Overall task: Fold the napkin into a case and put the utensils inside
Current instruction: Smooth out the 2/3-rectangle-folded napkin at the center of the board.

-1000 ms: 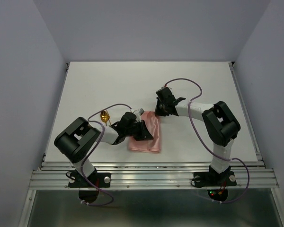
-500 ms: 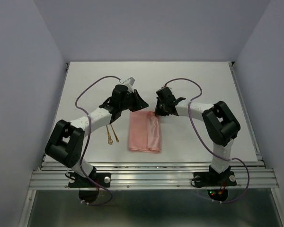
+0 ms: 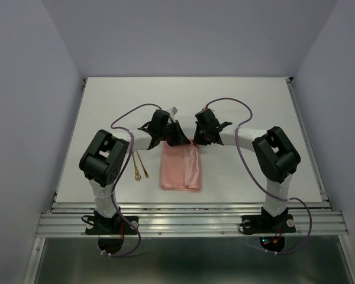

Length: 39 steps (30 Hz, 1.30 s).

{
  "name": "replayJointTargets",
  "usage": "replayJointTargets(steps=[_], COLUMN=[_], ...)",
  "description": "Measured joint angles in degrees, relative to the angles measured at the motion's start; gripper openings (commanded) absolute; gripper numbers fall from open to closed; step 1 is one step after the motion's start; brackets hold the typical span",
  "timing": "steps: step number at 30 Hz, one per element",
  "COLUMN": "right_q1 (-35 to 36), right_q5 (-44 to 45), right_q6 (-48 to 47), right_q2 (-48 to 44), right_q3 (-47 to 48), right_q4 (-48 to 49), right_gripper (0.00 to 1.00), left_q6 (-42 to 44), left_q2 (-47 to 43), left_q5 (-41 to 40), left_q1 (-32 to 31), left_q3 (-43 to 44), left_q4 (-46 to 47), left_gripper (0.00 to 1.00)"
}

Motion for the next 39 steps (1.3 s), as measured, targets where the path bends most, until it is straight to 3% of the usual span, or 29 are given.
replayJointTargets(steps=[31,39], right_q1=[0.00,0.02], right_q5=[-2.08,-2.08], right_q6=[-2.16,-2.54], right_q2=[0.79,-4.61], right_q3=[1.07,-1.36], right_q4=[-0.13,-2.51], right_gripper=[0.03,0.04], left_q6=[-1.57,-1.95], left_q2=[9.94,11.15], left_q5=[1.33,1.46], left_q1=[3.02,3.23], left_q3=[4.74,5.46], left_q4=[4.46,6.34], left_gripper=[0.08,0.08])
